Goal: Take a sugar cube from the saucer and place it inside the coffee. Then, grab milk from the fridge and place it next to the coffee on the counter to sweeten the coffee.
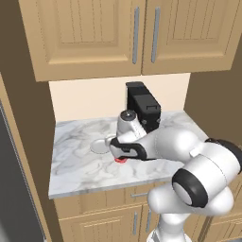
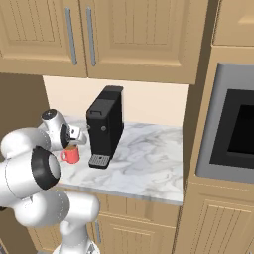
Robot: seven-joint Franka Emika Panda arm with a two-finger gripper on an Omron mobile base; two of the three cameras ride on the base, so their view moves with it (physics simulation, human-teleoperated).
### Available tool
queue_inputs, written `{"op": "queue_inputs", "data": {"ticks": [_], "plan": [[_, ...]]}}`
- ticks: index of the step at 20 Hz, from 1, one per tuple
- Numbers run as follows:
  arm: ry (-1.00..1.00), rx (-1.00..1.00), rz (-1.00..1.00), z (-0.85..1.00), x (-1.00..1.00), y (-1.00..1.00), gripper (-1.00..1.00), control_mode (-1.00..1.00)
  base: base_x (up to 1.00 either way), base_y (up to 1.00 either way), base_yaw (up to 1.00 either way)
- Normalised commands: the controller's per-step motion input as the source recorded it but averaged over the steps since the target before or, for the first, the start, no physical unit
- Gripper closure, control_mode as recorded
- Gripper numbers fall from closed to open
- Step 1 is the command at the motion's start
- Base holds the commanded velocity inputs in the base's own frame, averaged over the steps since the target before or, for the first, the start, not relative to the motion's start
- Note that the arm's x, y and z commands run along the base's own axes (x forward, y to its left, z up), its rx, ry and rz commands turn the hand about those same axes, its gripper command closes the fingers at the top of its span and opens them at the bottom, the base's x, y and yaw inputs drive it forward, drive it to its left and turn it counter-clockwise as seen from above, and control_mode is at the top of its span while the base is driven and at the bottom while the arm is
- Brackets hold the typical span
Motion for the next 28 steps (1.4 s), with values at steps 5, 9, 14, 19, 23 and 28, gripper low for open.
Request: {"op": "queue_inputs", "data": {"ticks": [5,9,14,19,23,28], "plan": [[0.00,0.00,0.00,-0.03,0.13,0.11,-1.00,-1.00,0.00,0.00,0.00],[0.00,0.00,0.00,-0.05,0.00,0.01,-1.00,-1.00,0.00,0.00,0.00],[-0.07,0.00,-0.01,0.20,0.00,0.00,-1.00,-1.00,0.00,0.00,0.00],[-0.14,0.00,0.00,0.53,-0.09,0.00,-1.00,-1.00,0.00,0.00,0.00],[-0.11,0.02,-0.02,0.63,-0.47,-0.13,-1.00,-1.00,0.00,0.00,0.00],[-0.01,0.12,0.00,0.71,-0.42,-0.50,-1.00,-1.00,0.00,0.00,0.00]]}}
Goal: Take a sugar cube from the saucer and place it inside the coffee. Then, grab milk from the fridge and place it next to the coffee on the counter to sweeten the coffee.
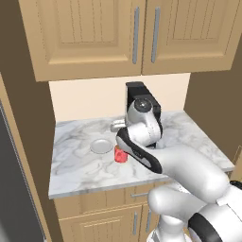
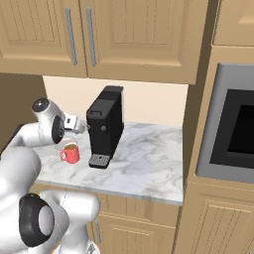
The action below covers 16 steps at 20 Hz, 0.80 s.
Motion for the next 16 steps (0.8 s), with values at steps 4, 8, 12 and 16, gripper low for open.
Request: {"op": "queue_inputs", "data": {"ticks": [4,8,12,16], "plan": [[0.00,0.16,0.00,0.64,-0.46,-0.73,-1.00,-1.00,0.00,0.00,0.00],[-0.02,0.05,0.00,0.44,-0.64,-0.61,-1.00,-1.00,0.00,0.00,0.00],[-0.12,0.00,0.00,0.14,-0.94,-0.53,-1.00,-1.00,0.00,0.00,0.00],[-0.22,0.00,0.00,0.00,-0.99,-0.36,-1.00,-1.00,0.00,0.00,0.00]]}}
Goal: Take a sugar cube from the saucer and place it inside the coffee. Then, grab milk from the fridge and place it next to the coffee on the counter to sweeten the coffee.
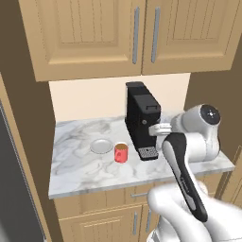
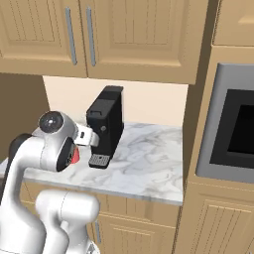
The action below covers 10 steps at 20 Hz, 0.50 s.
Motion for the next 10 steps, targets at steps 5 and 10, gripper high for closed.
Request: {"op": "queue_inputs", "data": {"ticks": [5,10], "plan": [[-0.06,0.00,-0.01,0.00,-0.19,-0.02,-1.00,-1.00,0.00,0.00,0.00],[0.00,0.00,0.00,0.00,-0.01,0.00,-1.00,1.00,-0.42,-0.30,0.21]]}}
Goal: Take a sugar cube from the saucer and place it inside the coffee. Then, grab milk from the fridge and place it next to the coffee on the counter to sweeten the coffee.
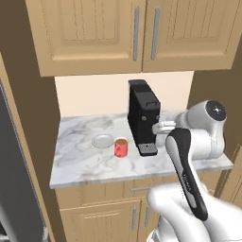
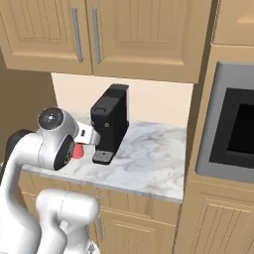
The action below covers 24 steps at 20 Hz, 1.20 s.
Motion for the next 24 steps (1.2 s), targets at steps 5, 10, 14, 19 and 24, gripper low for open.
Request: {"op": "queue_inputs", "data": {"ticks": [5,10,14,19,24], "plan": [[0.00,0.00,0.00,0.00,0.00,0.00,-1.00,1.00,-0.63,-0.56,0.37],[0.00,0.00,0.00,0.00,0.00,0.00,-1.00,1.00,-0.50,-0.73,0.48],[0.00,0.00,0.00,0.00,0.00,0.00,-1.00,1.00,-0.63,-0.16,0.83],[0.00,0.00,0.00,0.00,0.00,0.00,-1.00,1.00,-0.31,0.61,0.81],[0.00,0.00,0.00,0.00,0.00,0.00,-1.00,1.00,-0.04,1.00,0.53]]}}
